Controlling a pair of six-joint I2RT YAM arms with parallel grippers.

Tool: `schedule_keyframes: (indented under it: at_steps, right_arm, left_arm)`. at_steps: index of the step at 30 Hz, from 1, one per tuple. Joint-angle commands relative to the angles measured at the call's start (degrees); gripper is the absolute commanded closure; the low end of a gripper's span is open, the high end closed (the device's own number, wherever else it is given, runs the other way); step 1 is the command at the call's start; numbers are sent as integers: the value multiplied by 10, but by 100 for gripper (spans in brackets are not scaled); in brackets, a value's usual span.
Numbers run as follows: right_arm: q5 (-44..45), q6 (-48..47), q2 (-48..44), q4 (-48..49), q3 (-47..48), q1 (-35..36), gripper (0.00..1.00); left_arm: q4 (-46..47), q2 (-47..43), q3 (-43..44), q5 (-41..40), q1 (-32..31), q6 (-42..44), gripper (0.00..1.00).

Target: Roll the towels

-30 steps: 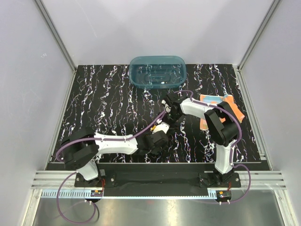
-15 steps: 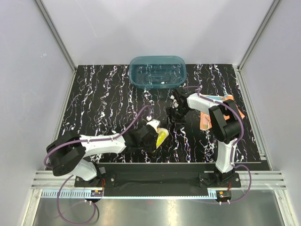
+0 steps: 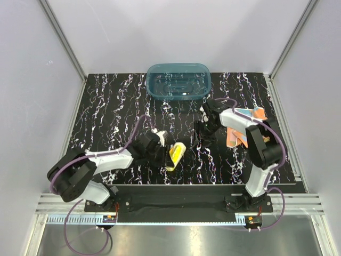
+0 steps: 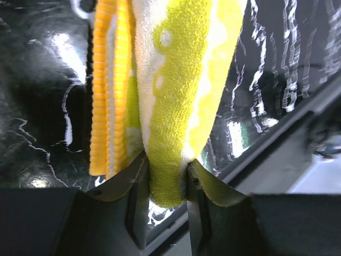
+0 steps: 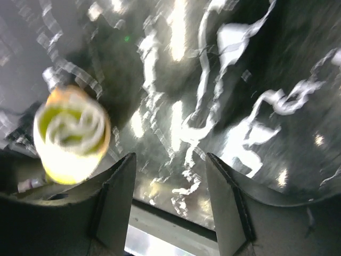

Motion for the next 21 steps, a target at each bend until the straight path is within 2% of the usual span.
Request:
schedule_keyframes:
  at_steps: [1, 4, 8, 14, 21]
  right_arm:
    - [-72, 25, -80, 75, -57, 0, 37]
    - [-148, 57, -129, 180, -131, 5, 33]
    - [-181, 104, -160, 309, -207, 33, 31]
    - [-165, 152, -133, 398, -215, 82, 31]
    - [-150, 186, -45, 463, -197, 105, 32]
  left_arm:
    - [60, 7, -25, 96, 45, -54, 96]
    - [76, 26, -31, 144, 81, -74, 96]
    - [90, 54, -33, 190, 118, -91, 96]
    - [90, 94, -28, 236, 159, -101, 96]
    - [89, 135, -25, 267, 190, -84, 96]
